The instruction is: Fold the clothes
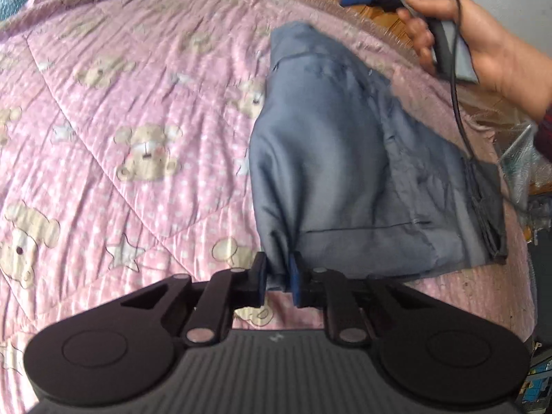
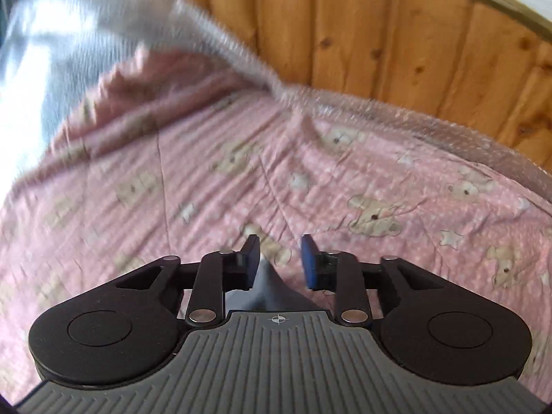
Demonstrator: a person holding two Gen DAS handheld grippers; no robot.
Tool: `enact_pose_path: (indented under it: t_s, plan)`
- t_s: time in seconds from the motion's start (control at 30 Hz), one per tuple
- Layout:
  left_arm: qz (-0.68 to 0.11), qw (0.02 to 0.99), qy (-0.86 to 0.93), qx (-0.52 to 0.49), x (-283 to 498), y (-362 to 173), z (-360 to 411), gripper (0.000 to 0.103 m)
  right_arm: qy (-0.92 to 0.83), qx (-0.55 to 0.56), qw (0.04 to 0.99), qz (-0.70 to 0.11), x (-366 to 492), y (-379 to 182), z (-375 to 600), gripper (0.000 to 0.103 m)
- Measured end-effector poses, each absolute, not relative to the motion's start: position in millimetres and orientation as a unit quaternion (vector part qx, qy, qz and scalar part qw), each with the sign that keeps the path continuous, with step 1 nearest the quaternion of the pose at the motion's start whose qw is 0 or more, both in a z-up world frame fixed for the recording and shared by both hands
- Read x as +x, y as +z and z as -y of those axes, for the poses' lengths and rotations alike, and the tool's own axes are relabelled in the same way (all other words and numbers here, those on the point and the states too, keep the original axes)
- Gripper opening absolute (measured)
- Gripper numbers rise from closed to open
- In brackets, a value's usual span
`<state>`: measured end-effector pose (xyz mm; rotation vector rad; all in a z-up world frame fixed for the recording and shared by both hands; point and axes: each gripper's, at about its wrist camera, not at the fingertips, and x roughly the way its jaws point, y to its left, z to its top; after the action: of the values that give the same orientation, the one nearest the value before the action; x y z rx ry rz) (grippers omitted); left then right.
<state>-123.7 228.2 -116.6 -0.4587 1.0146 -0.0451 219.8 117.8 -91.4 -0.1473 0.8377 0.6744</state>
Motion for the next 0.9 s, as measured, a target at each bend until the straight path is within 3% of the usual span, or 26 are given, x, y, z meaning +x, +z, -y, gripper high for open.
enact_pose_path:
  t_s: [0.1, 0.17, 0.33, 0.43, 0.6, 0.63, 0.7, 0.73, 0.8, 0.9]
  plan:
    - [-0.429, 0.879, -0.03, -0.206, -122, -76, -236, 0.022, 0.307, 0.015, 0.878, -0.366, 177, -39, -38, 0.037]
    - [-0.413, 0.887, -0.05, -0.2, -96, -61, -232, 0.026, 0.303, 0.026, 0.878, -0.37, 133, -37, 3, 0.037]
    - [-0.449, 0.877, -0.098, -0.143, -5, -105, -187, 0.028, 0.305, 0.013, 0.828, -0.471, 33, -119, 32, 0.037]
    - [-0.511, 0.853, -0.075, -0.07, 20, -158, -172, 0.023, 0.29, -0.012, 0.828, -0.48, 2, -177, 35, 0.036]
    - [-0.517, 0.851, -0.074, -0.057, 14, -146, -166, 0.026, 0.298, 0.021, 0.845, -0.444, -3, -164, 67, 0.038]
    - [-0.512, 0.853, -0.074, -0.065, 11, -136, -165, 0.026, 0.295, 0.038, 0.85, -0.435, 0, -154, 81, 0.041]
    - [-0.502, 0.858, -0.076, -0.077, 6, -117, -160, 0.029, 0.25, 0.058, 0.879, -0.402, 2, -133, 131, 0.063]
    - [-0.498, 0.86, -0.08, -0.078, 6, -107, -152, 0.031, 0.21, 0.068, 0.896, -0.385, 5, -124, 165, 0.066]
    - [-0.49, 0.863, -0.095, -0.081, 13, -89, -132, 0.04, 0.107, 0.086, 0.92, -0.367, 14, -118, 239, 0.082]
    - [-0.481, 0.861, -0.14, -0.088, 40, -71, -79, 0.054, -0.002, 0.088, 0.919, -0.385, 38, -140, 329, 0.083]
